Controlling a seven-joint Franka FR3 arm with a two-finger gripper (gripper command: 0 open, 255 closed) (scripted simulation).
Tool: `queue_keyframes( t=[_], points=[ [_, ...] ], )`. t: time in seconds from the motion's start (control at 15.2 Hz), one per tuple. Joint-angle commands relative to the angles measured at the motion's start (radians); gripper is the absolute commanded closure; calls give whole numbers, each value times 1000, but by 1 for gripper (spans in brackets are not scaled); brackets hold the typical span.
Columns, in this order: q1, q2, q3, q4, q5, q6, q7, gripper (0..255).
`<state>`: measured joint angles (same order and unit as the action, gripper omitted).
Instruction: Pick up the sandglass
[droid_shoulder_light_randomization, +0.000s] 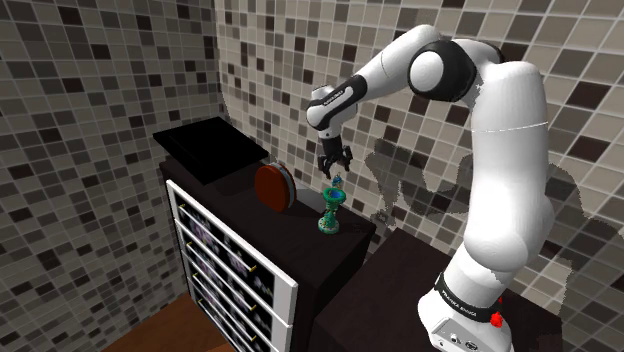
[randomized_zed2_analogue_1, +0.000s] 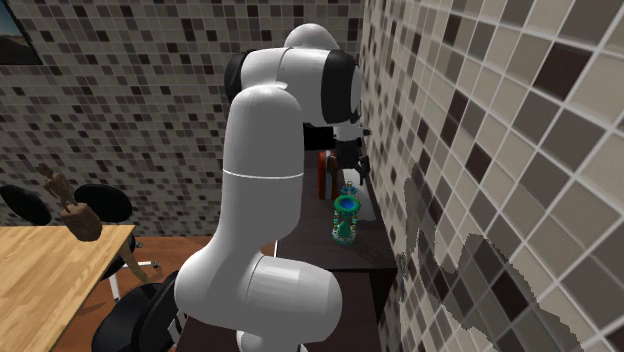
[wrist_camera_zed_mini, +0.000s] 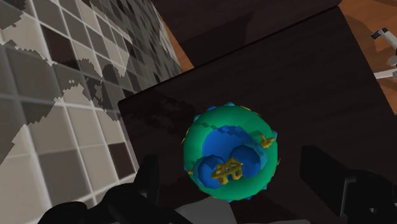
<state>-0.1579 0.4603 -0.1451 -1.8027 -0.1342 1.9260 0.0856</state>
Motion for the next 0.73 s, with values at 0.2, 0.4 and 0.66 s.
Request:
queue_keyframes(
  t=[0.2, 0.4, 0.66],
  points=[
    [-5, 57, 0, 13, 2, 39, 5, 0],
    [-7, 79, 1, 10, 3, 65, 8, 0],
    [-6, 80, 1, 14, 4, 62, 8, 255]
  ],
)
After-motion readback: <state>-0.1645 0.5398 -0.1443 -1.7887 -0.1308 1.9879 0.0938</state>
